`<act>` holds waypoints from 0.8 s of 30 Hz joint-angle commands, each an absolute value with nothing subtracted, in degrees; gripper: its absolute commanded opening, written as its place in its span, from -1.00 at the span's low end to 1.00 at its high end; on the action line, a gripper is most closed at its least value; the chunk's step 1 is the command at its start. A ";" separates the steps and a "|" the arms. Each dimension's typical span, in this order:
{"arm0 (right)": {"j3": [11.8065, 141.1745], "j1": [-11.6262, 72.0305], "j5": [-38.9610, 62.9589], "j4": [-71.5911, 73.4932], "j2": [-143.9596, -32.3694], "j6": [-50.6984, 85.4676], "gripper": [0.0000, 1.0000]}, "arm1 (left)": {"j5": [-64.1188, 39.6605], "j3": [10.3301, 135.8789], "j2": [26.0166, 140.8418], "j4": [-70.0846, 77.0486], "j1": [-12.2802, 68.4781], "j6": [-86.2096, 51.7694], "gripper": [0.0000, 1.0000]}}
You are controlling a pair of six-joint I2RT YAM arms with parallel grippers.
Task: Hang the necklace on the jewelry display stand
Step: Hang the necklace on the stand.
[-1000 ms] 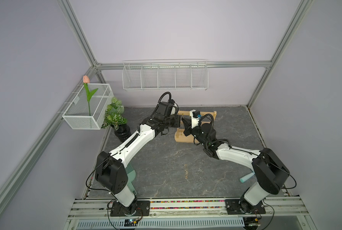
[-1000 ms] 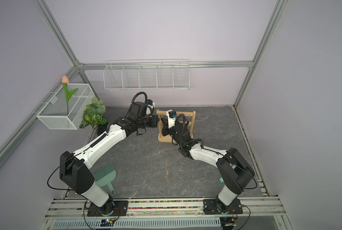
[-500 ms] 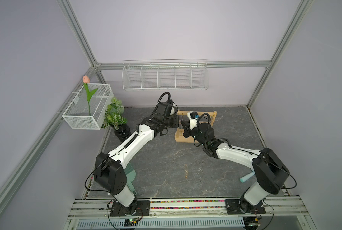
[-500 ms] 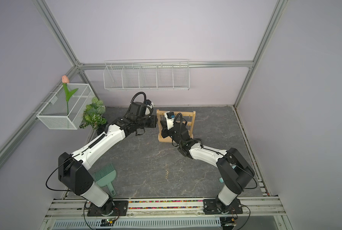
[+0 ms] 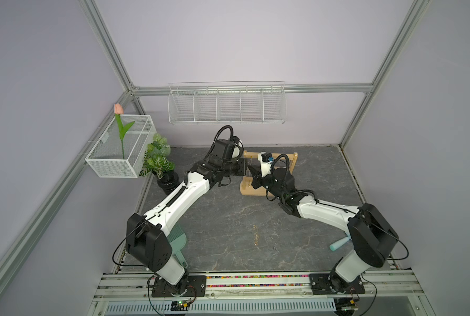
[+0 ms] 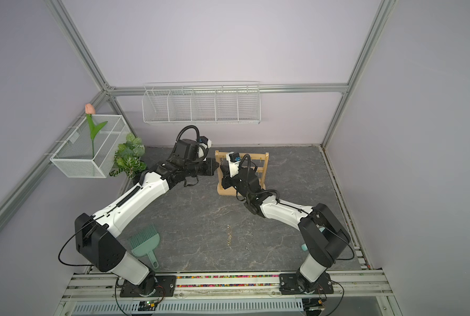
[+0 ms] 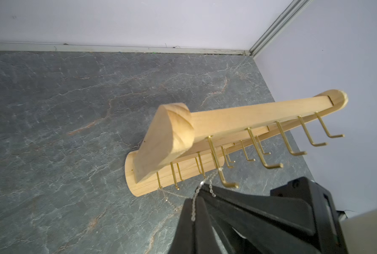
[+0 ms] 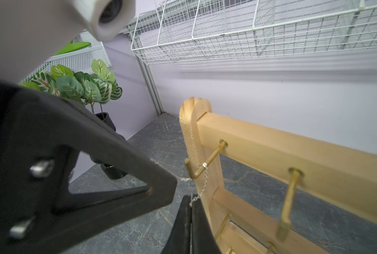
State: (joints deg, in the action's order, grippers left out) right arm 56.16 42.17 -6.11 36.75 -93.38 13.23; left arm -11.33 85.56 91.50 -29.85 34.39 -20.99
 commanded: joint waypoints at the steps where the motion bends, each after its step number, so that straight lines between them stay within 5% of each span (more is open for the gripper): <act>1: 54.81 42.53 -8.76 37.43 -90.26 12.29 -0.87 | -15.57 86.59 92.25 -28.92 34.10 -22.25 -1.00; 24: 54.58 41.87 -9.29 35.70 -90.95 12.47 -0.87 | -8.72 87.08 94.01 -32.17 34.10 -20.30 -1.00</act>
State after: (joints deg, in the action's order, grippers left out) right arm 55.48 42.11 -8.25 34.48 -90.13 12.82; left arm -10.52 85.62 93.17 -31.75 34.39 -21.17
